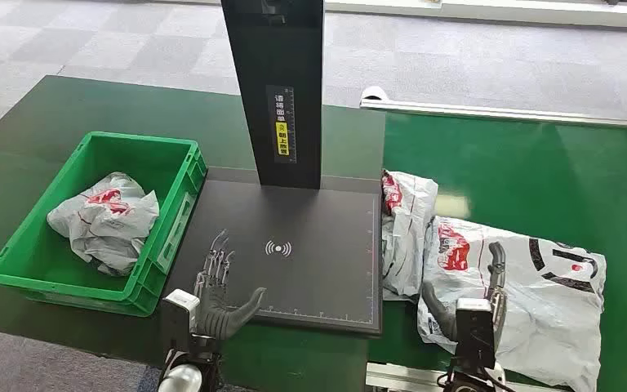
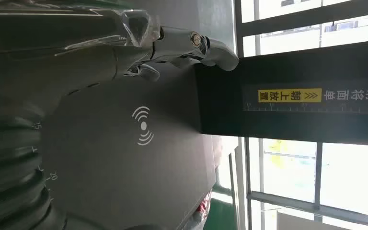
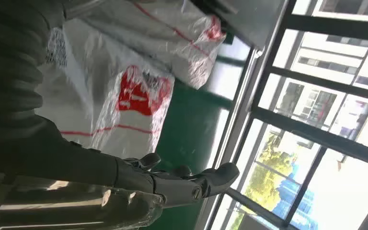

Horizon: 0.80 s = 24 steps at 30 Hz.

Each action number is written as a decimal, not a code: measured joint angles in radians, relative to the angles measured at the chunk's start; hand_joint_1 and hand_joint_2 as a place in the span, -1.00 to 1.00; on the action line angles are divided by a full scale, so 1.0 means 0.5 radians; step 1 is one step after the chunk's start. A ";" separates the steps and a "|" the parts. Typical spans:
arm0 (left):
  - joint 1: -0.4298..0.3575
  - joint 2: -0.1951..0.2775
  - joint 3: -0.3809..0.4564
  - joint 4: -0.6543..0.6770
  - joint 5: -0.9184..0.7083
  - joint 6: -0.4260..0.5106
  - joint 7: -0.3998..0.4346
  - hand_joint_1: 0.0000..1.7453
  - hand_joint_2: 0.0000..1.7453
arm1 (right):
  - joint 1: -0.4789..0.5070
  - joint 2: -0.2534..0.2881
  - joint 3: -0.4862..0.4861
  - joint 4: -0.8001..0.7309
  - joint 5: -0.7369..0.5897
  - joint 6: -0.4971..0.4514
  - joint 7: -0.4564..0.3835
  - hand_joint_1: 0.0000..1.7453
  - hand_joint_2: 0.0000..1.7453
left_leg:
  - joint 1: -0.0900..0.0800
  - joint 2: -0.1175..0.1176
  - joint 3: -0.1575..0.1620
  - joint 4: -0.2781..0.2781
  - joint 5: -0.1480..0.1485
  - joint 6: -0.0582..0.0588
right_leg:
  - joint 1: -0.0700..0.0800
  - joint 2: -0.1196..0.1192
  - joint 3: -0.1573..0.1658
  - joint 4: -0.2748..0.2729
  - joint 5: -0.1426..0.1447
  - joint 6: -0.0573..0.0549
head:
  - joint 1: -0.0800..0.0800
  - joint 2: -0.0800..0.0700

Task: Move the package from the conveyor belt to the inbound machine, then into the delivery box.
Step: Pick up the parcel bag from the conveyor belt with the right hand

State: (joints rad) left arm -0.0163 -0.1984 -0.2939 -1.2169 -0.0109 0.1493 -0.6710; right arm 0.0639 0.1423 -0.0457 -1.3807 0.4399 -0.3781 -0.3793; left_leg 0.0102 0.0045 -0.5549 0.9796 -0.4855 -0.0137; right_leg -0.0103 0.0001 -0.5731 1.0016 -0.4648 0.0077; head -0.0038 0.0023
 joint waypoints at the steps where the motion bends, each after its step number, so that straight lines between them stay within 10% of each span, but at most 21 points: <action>1: 0.002 0.001 0.005 -0.005 0.000 0.000 -0.001 -1.00 1.00 | -0.007 -0.016 -0.033 -0.005 0.039 0.006 0.050 -1.00 1.00 | 0.000 0.000 0.000 0.000 0.000 0.000 | 0.000 0.000 0.000 0.000 0.000 0.000 | 0.000 0.000; 14: 0.022 -0.005 0.060 -0.059 -0.041 -0.013 0.035 -1.00 1.00 | -0.081 -0.209 -0.417 -0.005 0.479 0.083 0.546 -1.00 1.00 | 0.000 -0.002 0.001 0.000 0.000 0.000 | 0.000 0.000 0.001 0.000 0.000 0.000 | 0.000 0.000; 24: 0.035 -0.012 0.066 -0.089 -0.081 -0.047 0.129 -1.00 1.00 | -0.085 -0.273 -0.586 0.173 0.850 0.609 1.015 -1.00 1.00 | -0.001 -0.002 0.000 0.000 -0.001 0.001 | -0.002 0.000 0.000 0.000 0.000 0.001 | 0.000 0.000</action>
State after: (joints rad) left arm 0.0013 -0.2045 -0.2610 -1.2614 -0.0515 0.1260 -0.6064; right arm 0.0214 0.0057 -0.3389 -1.2941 0.8649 -0.0737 0.1280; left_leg 0.0098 0.0037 -0.5549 0.9797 -0.4859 -0.0130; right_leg -0.0110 -0.0001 -0.5729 1.0015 -0.4646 0.0080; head -0.0040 0.0023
